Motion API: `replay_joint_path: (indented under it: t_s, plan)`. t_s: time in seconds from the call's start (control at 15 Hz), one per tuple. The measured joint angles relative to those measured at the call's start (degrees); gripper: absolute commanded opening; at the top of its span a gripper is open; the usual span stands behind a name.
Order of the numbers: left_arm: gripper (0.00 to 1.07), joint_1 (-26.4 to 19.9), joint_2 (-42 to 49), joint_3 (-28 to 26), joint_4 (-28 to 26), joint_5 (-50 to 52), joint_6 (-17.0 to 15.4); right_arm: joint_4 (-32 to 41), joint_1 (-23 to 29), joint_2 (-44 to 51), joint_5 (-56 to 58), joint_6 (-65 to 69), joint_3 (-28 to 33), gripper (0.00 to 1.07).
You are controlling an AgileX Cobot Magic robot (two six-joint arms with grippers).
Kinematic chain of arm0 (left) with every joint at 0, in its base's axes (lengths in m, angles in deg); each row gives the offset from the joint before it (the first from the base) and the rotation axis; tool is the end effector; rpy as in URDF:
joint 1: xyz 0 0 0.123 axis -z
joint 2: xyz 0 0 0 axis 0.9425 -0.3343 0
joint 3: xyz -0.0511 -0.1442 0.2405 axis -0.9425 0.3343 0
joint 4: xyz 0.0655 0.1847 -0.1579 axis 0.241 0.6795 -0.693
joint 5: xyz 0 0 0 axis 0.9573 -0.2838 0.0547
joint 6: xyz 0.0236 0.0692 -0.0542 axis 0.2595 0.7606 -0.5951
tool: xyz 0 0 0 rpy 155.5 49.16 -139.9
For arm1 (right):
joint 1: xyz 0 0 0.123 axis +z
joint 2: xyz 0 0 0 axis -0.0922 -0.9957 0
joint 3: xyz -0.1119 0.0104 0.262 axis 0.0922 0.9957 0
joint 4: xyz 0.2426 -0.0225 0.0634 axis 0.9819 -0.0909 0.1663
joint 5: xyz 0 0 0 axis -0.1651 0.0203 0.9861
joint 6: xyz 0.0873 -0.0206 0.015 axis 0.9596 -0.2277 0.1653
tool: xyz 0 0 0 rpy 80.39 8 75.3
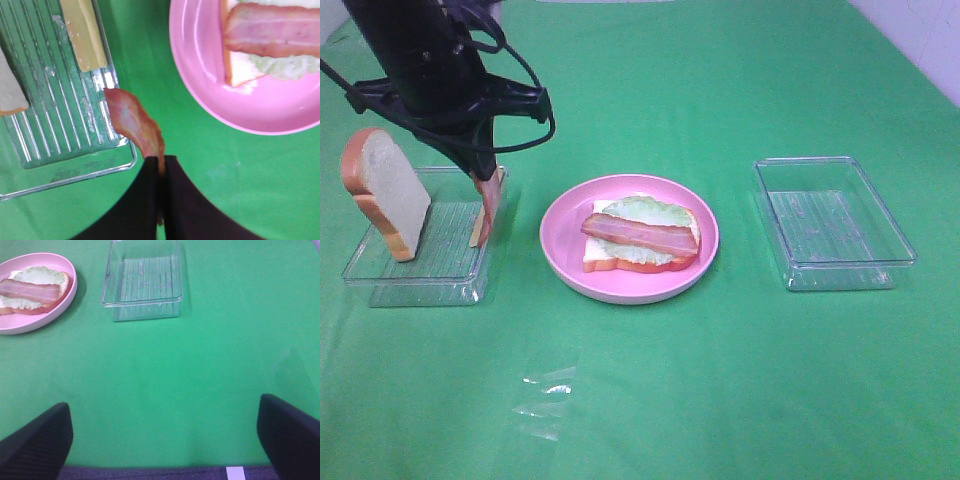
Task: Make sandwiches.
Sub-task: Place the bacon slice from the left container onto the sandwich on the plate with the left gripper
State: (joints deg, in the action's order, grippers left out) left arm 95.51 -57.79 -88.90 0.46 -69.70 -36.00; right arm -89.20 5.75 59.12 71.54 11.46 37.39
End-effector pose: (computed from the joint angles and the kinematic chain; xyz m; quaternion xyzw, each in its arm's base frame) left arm 0.3553 -0.1720 0.2589 0.0976 0.9862 -0.0717 0.1126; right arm -0.0029 0.0007 0.2614 0.0139 0.8757 0.0161 0.4824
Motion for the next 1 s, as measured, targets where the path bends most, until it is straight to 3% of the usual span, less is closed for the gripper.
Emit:
replay_joint_path:
  t_s: [0.13,0.33,0.4,0.6,0.67,1.0]
  plan:
    - [0.0,0.06,2.69,0.0,-6.42,1.89,4.98,0.0,0.0,0.0,0.0,0.0,0.0,0.96]
    - [0.0,0.11,3.09,0.0,-21.94,7.51,17.3,0.0,0.0,0.0,0.0,0.0,0.0,0.96]
    - [0.0,0.11,2.92,-0.23,-25.21,8.42,19.88,0.0,0.0,0.0,0.0,0.0,0.0,0.96]
    - [0.0,0.17,-1.6,-4.64,-42.74,9.74,33.06,0.0,0.0,0.0,0.0,0.0,0.0,0.96]
    - [0.0,0.17,-6.76,-8.88,-49.45,8.94,36.67,0.0,0.0,0.0,0.0,0.0,0.0,0.96]
    - [0.0,0.17,-17.82,-19.82,-52.43,3.67,36.78,0.06,0.0,0.0,0.0,0.0,0.0,0.96]
